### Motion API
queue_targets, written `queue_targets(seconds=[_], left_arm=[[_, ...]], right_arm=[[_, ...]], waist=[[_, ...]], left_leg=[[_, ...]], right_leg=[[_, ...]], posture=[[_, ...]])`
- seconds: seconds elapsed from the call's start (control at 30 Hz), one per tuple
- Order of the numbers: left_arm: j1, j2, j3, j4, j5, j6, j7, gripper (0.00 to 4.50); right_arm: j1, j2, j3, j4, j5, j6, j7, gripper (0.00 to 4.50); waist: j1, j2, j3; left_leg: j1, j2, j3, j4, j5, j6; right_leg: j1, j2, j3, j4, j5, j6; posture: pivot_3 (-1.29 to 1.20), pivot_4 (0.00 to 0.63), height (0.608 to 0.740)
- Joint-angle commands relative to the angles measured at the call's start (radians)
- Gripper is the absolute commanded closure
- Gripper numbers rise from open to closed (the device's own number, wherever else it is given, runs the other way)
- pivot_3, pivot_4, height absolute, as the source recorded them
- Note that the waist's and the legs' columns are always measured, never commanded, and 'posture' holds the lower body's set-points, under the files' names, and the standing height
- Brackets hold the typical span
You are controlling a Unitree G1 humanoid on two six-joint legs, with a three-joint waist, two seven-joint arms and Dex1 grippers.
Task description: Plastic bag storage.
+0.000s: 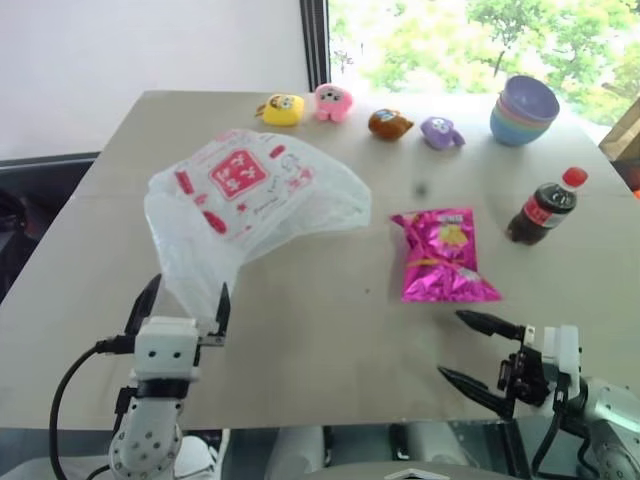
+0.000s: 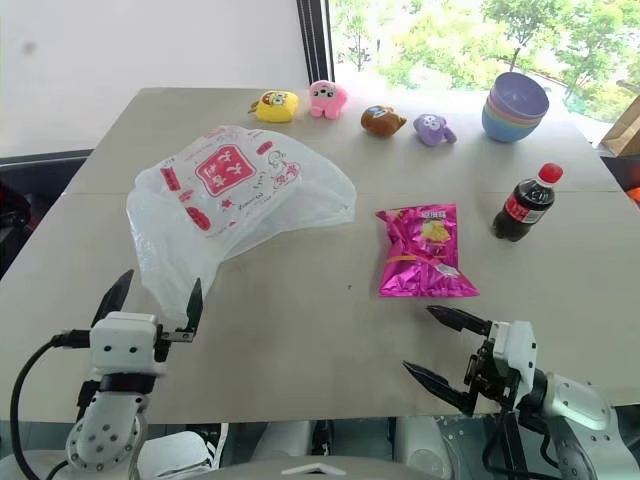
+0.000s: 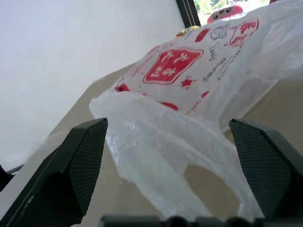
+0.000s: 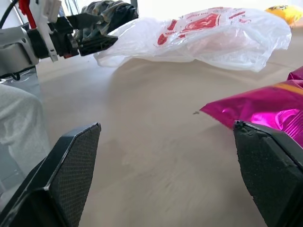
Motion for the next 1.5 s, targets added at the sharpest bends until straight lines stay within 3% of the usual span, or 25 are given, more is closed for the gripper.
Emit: queue_targets(seconds=[0.03, 0.37, 1.0, 1.3, 1.33, 1.5], left_arm=[[-0.034, 0.054, -0.008, 0.041, 0.043, -0.041, -0.014, 0.08], [0.016, 0.105, -0.045, 0.108, 0.157, -0.133, 0.005, 0.08], [0.003, 0.091, -0.028, 0.138, 0.134, -0.199, 0.053, 0.08], [-0.011, 0.094, -0.030, 0.158, 0.126, -0.201, 0.046, 4.19], [-0.012, 0.093, -0.031, 0.159, 0.121, -0.198, 0.043, 4.43], [-0.021, 0.084, -0.045, 0.157, 0.027, -0.177, -0.003, 4.43]], right_arm=[[-0.006, 0.004, 0.002, 0.001, 0.006, -0.017, 0.007, 0.00], [-0.012, 0.002, -0.007, 0.024, 0.006, -0.035, 0.012, 0.00], [-0.051, -0.004, -0.010, 0.064, -0.001, -0.035, 0.022, 0.00], [-0.049, 0.000, -0.020, 0.059, -0.003, -0.038, 0.011, 0.00], [-0.050, 0.000, -0.021, 0.058, -0.003, -0.038, 0.010, 0.00], [-0.073, 0.006, -0.036, 0.045, 0.005, -0.039, -0.018, 0.00]], waist=[[0.000, 0.000, 0.000], [-0.003, 0.000, 0.000], [-0.002, -0.001, -0.001], [-0.002, -0.001, -0.001], [-0.002, -0.001, -0.001], [-0.003, -0.001, -0.001]], left_leg=[[0.000, 0.000, 0.000, 0.000, 0.000, 0.000], [0.000, 0.001, 0.001, 0.000, 0.000, 0.000], [0.000, 0.000, 0.000, 0.000, 0.000, 0.000], [0.000, 0.000, 0.000, 0.000, 0.000, 0.000], [0.000, 0.000, 0.000, 0.000, 0.000, 0.000], [0.000, 0.000, 0.001, 0.000, 0.000, 0.000]], right_leg=[[0.000, 0.000, 0.000, 0.000, 0.000, 0.000], [0.000, -0.001, 0.000, 0.000, 0.000, 0.000], [0.000, -0.002, -0.001, 0.001, 0.000, 0.000], [0.000, -0.001, -0.001, 0.001, 0.000, 0.000], [0.000, -0.001, -0.001, 0.001, 0.000, 0.000], [0.000, -0.001, 0.000, 0.001, 0.000, 0.000]], posture=[[0.00, 0.150, 0.740], [0.00, 0.150, 0.740], [0.00, 0.150, 0.740], [0.00, 0.150, 0.740], [0.00, 0.150, 0.740], [0.00, 0.150, 0.740]])
